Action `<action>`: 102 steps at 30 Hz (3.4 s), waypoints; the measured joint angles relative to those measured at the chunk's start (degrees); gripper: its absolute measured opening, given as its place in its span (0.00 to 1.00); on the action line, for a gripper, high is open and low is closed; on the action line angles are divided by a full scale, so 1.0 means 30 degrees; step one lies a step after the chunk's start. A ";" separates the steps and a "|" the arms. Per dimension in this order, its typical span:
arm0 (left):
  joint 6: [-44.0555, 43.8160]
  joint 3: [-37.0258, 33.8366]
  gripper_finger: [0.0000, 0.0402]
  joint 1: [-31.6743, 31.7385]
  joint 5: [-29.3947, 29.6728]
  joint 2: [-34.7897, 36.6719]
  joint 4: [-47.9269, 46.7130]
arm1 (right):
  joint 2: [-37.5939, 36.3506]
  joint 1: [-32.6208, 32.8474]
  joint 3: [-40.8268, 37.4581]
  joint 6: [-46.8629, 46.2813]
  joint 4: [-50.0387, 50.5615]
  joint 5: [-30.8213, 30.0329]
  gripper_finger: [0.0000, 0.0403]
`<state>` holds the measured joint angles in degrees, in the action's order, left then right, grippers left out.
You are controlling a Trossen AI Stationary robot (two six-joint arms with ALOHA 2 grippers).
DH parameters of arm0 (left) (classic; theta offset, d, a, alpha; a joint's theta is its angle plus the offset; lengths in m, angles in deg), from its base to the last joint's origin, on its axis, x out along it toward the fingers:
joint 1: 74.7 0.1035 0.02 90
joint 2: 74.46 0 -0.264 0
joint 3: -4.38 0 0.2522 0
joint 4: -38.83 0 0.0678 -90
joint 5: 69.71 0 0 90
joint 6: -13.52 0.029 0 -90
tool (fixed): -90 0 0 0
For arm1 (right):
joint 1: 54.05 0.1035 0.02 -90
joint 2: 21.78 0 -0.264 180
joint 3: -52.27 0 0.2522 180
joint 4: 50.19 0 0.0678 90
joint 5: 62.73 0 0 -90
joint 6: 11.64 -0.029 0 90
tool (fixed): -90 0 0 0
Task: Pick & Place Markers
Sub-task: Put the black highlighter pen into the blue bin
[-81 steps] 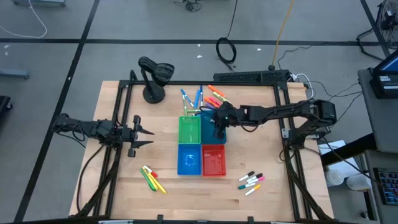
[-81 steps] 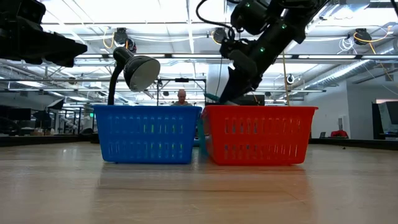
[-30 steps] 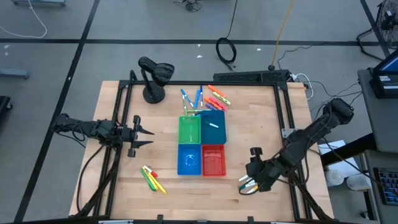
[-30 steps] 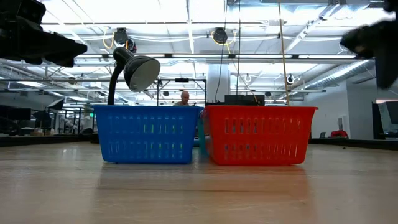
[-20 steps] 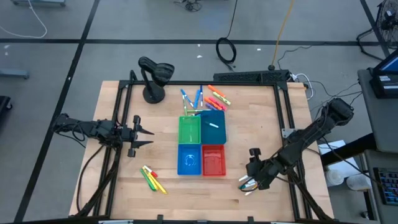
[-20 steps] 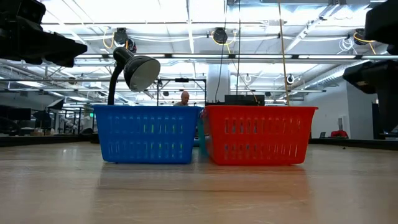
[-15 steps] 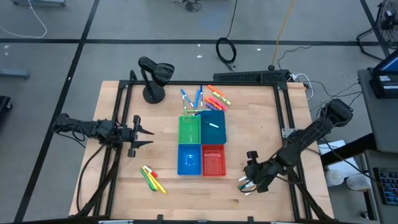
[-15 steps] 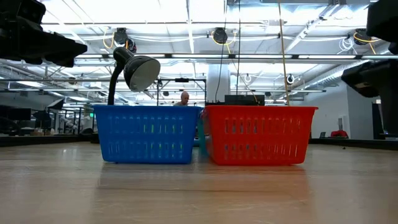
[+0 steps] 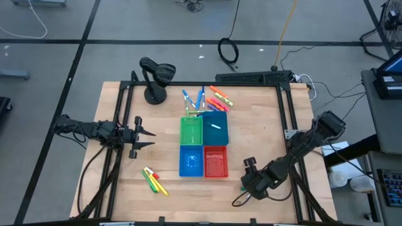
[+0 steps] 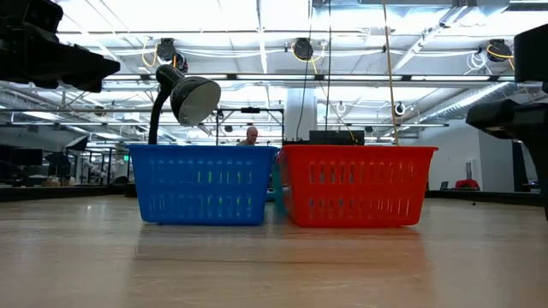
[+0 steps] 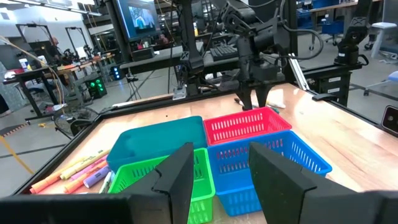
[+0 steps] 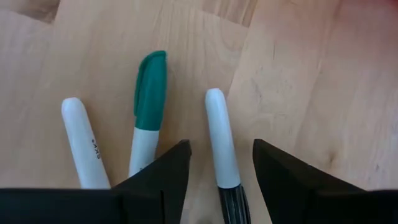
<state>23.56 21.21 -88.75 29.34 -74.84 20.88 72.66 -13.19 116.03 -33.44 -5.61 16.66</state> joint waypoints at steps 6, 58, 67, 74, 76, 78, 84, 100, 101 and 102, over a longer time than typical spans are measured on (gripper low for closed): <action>0.0000 0.0000 0.40 -0.0004 0.0000 -0.0003 0.0000 | -0.0167 -0.0242 -0.0036 -0.0027 0.0385 0.0552 0.39; 0.0000 0.0000 0.40 -0.0002 0.0000 0.0003 0.0003 | -0.4651 -0.3380 -0.0204 0.3877 -0.5468 0.0583 0.06; 0.0000 0.0000 0.40 0.0000 0.0000 -0.0003 0.0000 | -0.4659 -0.7123 -0.0195 0.8091 -0.8239 0.0625 0.07; 0.0000 0.0000 0.40 -0.0006 0.0000 -0.0002 0.0007 | -0.4681 -1.1081 -0.0182 0.9465 -1.1091 0.1970 0.07; 0.0000 0.0000 0.40 -0.0007 0.0000 0.0000 0.0007 | -0.4680 -1.2074 -0.0182 0.9515 -1.1509 0.2113 0.07; 0.0000 0.0000 0.40 -0.0002 0.0000 0.0001 0.0007 | -0.4561 -1.2986 -0.0175 0.9515 -1.1868 0.2098 0.07; 0.0000 0.0000 0.40 0.0000 0.0000 0.0004 0.0007 | -0.3897 -1.5064 -0.0153 0.9420 -1.2342 0.2091 0.08; 0.0000 0.0000 0.40 -0.0002 0.0000 0.0002 0.0015 | -0.3078 -1.5970 -0.0153 0.8497 -1.2205 0.2118 0.08; 0.0000 0.0000 0.40 -0.0005 0.0000 0.0003 0.0015 | -0.3078 -1.5970 -0.0153 0.8495 -1.2207 0.2120 0.07; 0.0000 0.0000 0.40 -0.0004 0.0000 0.0001 0.0015 | -0.3078 -1.5970 -0.0153 0.8495 -1.2195 0.2127 0.07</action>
<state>23.56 21.21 -88.76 29.34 -74.83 20.92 63.43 -61.10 115.57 -7.96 -42.20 23.04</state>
